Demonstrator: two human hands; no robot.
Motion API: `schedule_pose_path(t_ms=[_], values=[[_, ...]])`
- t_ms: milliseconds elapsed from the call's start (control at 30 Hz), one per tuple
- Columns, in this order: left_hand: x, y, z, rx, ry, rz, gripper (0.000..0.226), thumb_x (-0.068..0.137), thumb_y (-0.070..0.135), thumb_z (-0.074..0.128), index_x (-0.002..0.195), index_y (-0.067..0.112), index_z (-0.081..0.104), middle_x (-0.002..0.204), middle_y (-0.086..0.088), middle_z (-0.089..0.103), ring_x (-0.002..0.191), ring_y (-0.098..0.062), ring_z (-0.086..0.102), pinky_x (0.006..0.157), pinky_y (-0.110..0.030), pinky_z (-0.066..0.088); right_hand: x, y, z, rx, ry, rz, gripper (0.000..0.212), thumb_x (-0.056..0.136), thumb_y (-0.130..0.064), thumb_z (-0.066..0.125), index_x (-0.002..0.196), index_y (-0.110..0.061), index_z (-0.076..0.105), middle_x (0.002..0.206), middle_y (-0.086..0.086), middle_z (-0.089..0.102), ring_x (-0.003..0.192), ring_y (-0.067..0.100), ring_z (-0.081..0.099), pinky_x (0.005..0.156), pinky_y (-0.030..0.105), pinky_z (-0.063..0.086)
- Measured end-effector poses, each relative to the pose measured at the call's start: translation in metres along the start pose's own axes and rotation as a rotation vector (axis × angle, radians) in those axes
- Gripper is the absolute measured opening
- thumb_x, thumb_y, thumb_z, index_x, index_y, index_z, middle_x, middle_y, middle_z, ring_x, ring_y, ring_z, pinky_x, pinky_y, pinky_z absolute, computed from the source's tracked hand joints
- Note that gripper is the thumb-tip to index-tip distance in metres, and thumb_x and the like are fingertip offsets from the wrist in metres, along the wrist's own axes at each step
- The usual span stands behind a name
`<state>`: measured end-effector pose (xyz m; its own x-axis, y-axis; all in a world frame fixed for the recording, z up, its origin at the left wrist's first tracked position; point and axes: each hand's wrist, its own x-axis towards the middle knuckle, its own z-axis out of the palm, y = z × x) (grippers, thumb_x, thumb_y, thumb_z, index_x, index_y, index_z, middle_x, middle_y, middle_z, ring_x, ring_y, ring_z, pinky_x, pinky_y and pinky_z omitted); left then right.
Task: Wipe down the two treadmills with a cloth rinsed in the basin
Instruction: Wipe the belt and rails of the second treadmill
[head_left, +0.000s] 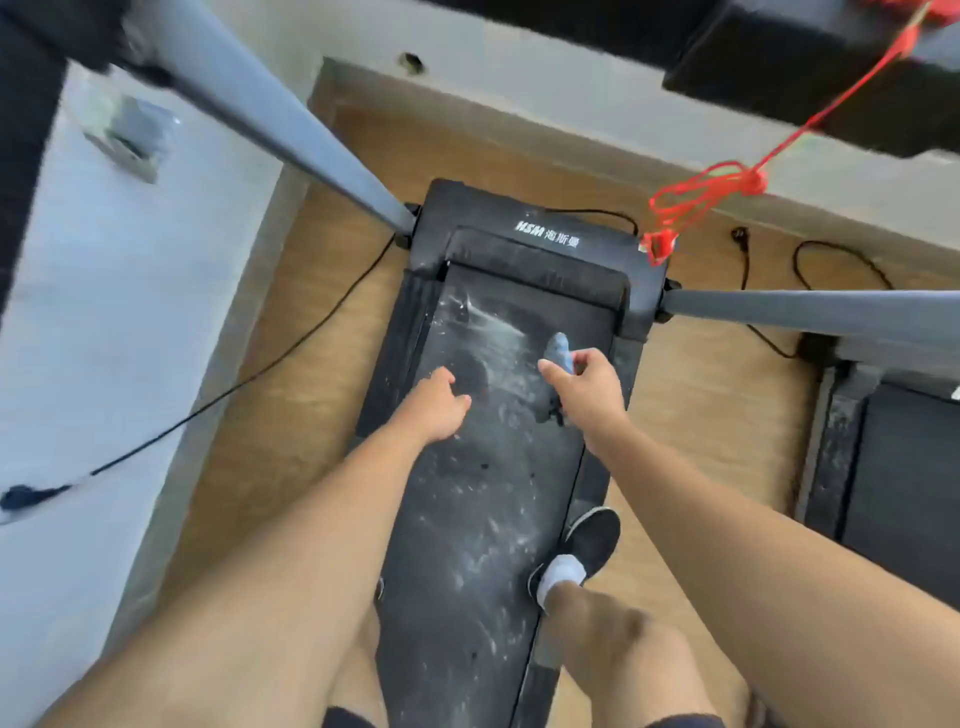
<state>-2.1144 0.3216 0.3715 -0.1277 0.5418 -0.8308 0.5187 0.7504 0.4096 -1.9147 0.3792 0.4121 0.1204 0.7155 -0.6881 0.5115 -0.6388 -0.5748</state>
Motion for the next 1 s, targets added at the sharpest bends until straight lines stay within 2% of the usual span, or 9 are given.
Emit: schedule_pose_path(t_ms=[100,267,467,567,633,733,833,933,1000], values=[[0.083,-0.033,0.017,0.179,0.054,0.043,0.058,0.106,0.031,0.055,0.157,0.012,0.035,0.158,-0.014,0.041,0.136,-0.035,0.053,0.103,-0.039,0.044,0.071,0.023,0.038,-0.04,-0.041,-0.016,0.02,0.092,-0.02,0.067,0.107,-0.012,0.057,0.087,0.0,0.059,0.068,0.015,0.054,0.061,0.033,0.049],[0.218,-0.104,0.053,0.311,0.189,0.036,0.061,0.105,0.026,0.053,0.159,0.014,0.028,0.164,-0.013,0.027,0.137,-0.041,0.048,0.111,-0.052,0.042,0.196,0.07,0.123,-0.057,-0.041,-0.105,0.015,0.084,-0.022,0.066,0.095,-0.018,0.057,0.082,0.0,0.063,0.071,0.018,0.059,0.075,0.043,0.056],[0.317,-0.213,0.112,0.411,0.455,0.004,0.076,0.11,0.036,0.045,0.169,0.015,0.003,0.177,-0.004,-0.01,0.163,-0.029,0.004,0.128,-0.051,0.022,0.296,0.119,0.197,-0.112,-0.066,-0.199,0.011,0.092,-0.019,0.061,0.102,-0.017,0.055,0.086,-0.003,0.059,0.065,0.014,0.053,0.063,0.032,0.048],[0.349,-0.248,0.124,0.549,0.609,0.132,0.071,0.111,0.04,0.038,0.169,0.014,0.007,0.177,-0.004,-0.008,0.164,-0.025,0.0,0.13,-0.051,0.017,0.339,0.103,0.216,-0.167,-0.006,-0.407,0.015,0.096,-0.02,0.059,0.11,-0.019,0.055,0.089,-0.01,0.057,0.069,0.008,0.053,0.06,0.026,0.044],[0.376,-0.252,0.118,0.619,0.691,0.244,0.067,0.111,0.042,0.035,0.169,0.014,0.014,0.178,-0.002,-0.004,0.164,-0.022,0.002,0.129,-0.052,0.018,0.361,0.086,0.231,-0.235,0.02,-0.59,0.022,0.096,-0.021,0.057,0.117,-0.019,0.056,0.097,-0.007,0.06,0.078,0.012,0.056,0.067,0.029,0.048],[0.414,-0.247,0.099,0.645,0.752,0.327,0.066,0.112,0.044,0.032,0.169,0.015,0.015,0.178,-0.001,0.0,0.164,-0.021,0.001,0.128,-0.055,0.017,0.381,0.086,0.262,-0.575,0.027,-0.795,0.034,0.097,-0.03,0.058,0.129,-0.02,0.057,0.121,0.003,0.06,0.102,0.024,0.061,0.081,0.039,0.051],[0.433,-0.253,0.091,0.699,0.787,0.355,0.068,0.111,0.046,0.028,0.17,0.017,0.009,0.178,0.002,-0.003,0.164,-0.02,-0.002,0.127,-0.056,0.02,0.391,0.114,0.289,-0.912,-0.041,-0.852,0.035,0.097,-0.039,0.058,0.126,-0.019,0.061,0.121,0.004,0.063,0.109,0.03,0.061,0.084,0.042,0.055],[0.438,-0.264,0.09,0.735,0.842,0.371,0.066,0.111,0.041,0.024,0.17,0.017,0.008,0.178,0.003,-0.005,0.164,-0.019,-0.002,0.127,-0.052,0.024,0.406,0.137,0.307,-0.917,0.066,-1.16,0.032,0.09,-0.021,0.059,0.12,-0.009,0.062,0.118,0.01,0.061,0.106,0.033,0.055,0.082,0.048,0.054],[0.439,-0.263,0.091,0.726,0.851,0.399,0.064,0.111,0.038,0.024,0.17,0.017,0.011,0.178,0.003,-0.002,0.164,-0.019,0.001,0.125,-0.051,0.028,0.422,0.145,0.312,-0.914,0.097,-1.274,0.044,0.091,-0.021,0.059,0.132,-0.005,0.058,0.137,0.016,0.055,0.121,0.037,0.053,0.097,0.048,0.05]])
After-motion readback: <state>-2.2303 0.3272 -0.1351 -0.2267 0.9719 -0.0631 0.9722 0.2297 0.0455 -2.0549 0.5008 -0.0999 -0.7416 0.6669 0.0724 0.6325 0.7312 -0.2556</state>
